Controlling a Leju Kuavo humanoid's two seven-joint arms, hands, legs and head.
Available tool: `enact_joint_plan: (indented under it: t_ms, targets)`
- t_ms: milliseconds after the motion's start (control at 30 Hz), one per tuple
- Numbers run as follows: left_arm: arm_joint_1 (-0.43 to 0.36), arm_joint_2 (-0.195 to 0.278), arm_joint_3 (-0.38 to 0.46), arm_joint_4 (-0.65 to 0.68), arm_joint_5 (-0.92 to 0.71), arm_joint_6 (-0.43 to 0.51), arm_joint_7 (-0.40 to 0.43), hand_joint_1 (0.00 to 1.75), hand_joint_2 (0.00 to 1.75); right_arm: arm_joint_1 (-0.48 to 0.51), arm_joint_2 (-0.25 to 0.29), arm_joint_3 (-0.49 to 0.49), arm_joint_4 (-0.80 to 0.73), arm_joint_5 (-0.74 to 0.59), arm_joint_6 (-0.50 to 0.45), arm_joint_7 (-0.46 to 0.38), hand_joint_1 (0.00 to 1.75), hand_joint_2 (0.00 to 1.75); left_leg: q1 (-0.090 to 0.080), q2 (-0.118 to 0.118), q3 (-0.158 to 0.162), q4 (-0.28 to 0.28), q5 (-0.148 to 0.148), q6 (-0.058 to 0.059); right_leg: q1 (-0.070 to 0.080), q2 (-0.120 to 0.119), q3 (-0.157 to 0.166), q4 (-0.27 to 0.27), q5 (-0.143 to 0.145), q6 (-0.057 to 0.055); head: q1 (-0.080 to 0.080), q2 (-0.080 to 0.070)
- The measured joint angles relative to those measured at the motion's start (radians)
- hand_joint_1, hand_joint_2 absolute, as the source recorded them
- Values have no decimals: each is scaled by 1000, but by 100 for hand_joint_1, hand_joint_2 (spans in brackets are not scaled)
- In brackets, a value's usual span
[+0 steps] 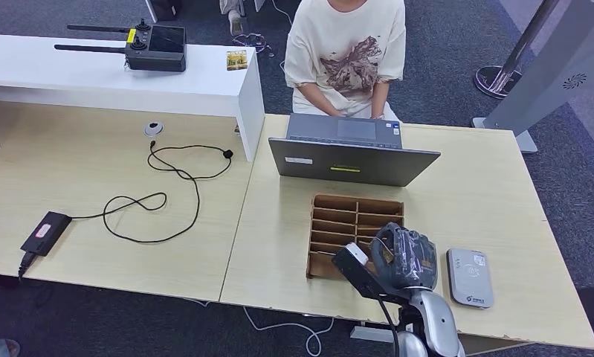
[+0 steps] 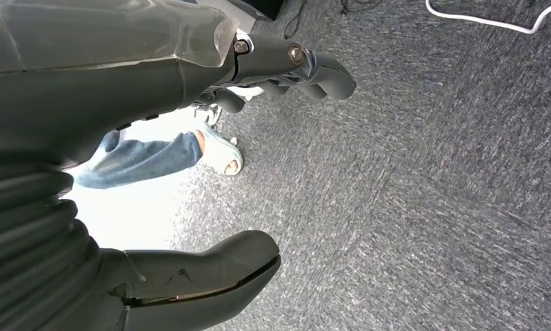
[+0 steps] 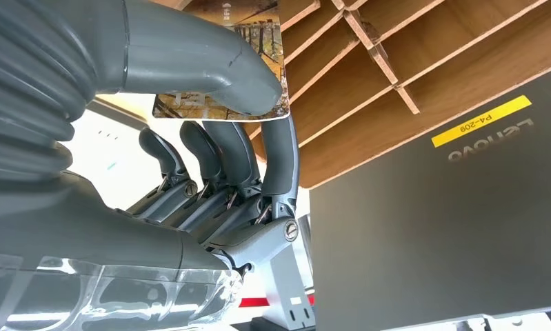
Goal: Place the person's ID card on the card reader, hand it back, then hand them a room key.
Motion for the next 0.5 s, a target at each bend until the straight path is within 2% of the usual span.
enact_joint_plan:
  t_ms: [167,300,500]
  targets:
    - [0,0,0,0,0,-1,-1,0,175,6,0,-1,-13,-4,0,-2,174,175,0,0,0,0,0,0,0,0,0,0,0,0,0,0]
    - [0,0,0,0,0,-2,-3,0,175,14,0,-1,-34,-2,0,-16,175,175,0,0,0,0,0,0,0,0,0,0,0,0,0,0]
    - [0,1,-2,0,0,-3,-10,0,175,19,-14,32,-54,119,-4,-65,175,175,0,0,0,0,0,0,0,0,0,0,0,0,0,0]
